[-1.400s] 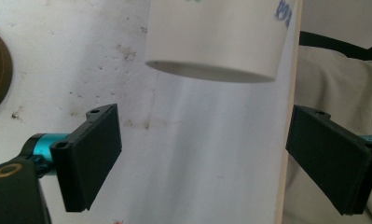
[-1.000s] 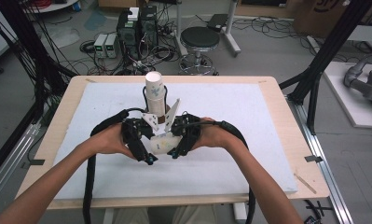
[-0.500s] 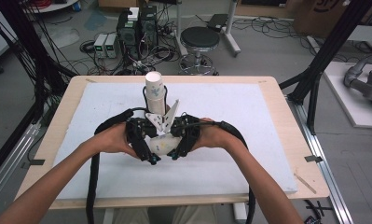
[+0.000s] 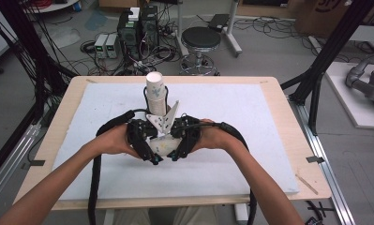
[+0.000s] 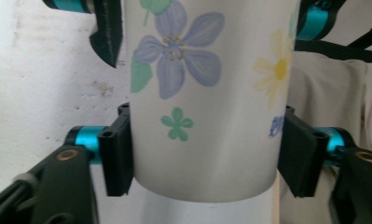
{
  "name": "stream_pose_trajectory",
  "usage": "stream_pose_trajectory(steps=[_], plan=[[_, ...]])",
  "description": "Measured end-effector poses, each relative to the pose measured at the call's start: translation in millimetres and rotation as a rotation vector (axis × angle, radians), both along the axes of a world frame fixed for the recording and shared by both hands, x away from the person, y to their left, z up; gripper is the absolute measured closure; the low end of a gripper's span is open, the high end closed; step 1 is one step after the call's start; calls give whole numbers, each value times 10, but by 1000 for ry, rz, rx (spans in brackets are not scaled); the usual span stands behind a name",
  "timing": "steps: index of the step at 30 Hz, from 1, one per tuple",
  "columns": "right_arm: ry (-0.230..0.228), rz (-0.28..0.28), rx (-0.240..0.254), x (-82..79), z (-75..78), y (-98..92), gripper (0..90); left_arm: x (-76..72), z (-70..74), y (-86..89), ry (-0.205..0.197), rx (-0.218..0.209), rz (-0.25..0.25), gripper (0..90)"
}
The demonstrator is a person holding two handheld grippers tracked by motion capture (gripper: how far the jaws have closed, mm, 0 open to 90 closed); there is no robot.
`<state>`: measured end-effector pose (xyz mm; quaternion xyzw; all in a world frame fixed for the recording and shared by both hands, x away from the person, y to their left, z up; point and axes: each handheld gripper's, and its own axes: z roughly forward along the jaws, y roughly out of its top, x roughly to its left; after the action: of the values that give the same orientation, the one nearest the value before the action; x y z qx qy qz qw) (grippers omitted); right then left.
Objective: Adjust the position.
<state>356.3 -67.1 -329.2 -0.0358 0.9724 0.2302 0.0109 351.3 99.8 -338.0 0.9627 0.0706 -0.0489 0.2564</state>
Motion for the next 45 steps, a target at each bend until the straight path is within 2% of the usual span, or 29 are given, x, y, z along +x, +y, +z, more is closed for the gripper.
stream_pose_trajectory(steps=[1, 4, 16, 17, 22, 30, 33, 45], plan=[[1, 4, -3, -2, -6, 7, 295, 13, -2, 15, 10, -2, -5, 359], [0, 5, -1, -2, -10, 15, 296, 5, -7, 19, -3, -2, -2, 365], [-4, 7, 3, -1, -30, 29, 263, -5, -4, 26, -11, 14, -3, 369], [4, 17, 10, -3, -28, 26, 204, -2, -6, 28, -19, 20, 2, 369], [2, 16, 47, -5, -5, 26, 156, -5, -5, 32, -4, 9, 20, 370], [3, 3, 71, 7, 21, 9, 154, -11, -15, 35, -12, 17, 19, 370], [1, 12, 99, 15, 44, 5, 152, -6, -29, 22, -21, 27, 2, 370], [6, -15, 161, 12, 147, -75, 151, -21, -53, -29, -8, 37, 15, 370]])
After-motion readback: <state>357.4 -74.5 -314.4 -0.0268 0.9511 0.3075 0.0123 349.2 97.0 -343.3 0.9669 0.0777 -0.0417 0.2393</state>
